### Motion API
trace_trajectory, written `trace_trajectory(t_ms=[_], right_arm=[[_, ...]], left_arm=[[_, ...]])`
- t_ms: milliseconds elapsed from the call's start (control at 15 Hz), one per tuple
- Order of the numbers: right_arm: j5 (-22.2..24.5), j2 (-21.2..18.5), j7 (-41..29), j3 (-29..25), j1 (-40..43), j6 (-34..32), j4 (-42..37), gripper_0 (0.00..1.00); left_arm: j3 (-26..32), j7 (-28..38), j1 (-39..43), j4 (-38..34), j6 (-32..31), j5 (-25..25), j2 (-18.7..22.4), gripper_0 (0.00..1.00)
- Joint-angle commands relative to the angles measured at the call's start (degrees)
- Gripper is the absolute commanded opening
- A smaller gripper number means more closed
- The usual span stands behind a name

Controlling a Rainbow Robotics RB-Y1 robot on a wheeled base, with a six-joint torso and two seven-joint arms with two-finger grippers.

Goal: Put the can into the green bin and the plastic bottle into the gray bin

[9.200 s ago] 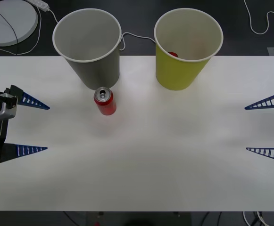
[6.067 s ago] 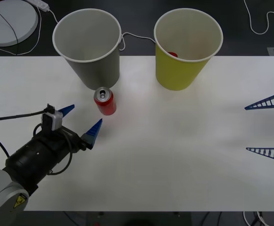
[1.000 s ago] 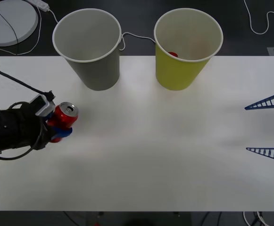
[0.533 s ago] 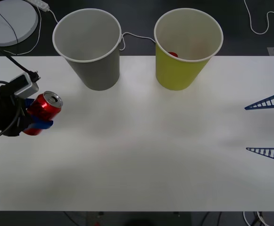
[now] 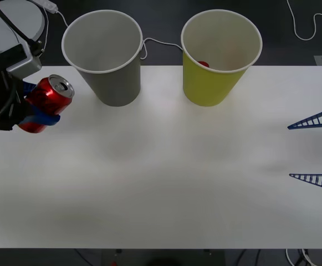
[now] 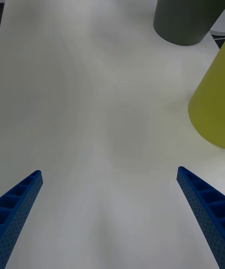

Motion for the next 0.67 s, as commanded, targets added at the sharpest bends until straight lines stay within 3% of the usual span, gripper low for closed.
trace_trajectory(t_ms=[67,333,667], right_arm=[[0.00,0.00,0.00,0.00,0.00,0.00,0.00,1.00],[0.00,0.00,0.00,0.00,0.00,0.00,0.00,1.00],[0.00,0.00,0.00,0.00,0.00,0.00,0.00,1.00]], left_arm=[[-3.34,7.39,-5.68,-1.45,0.03,2.96,1.25,0.00],[-16.87,14.60,-21.50,0.75,0.03,4.98,5.38,0.00],[-28.74,17.15,-37.94,10.16,0.03,5.34,1.95,0.00]])
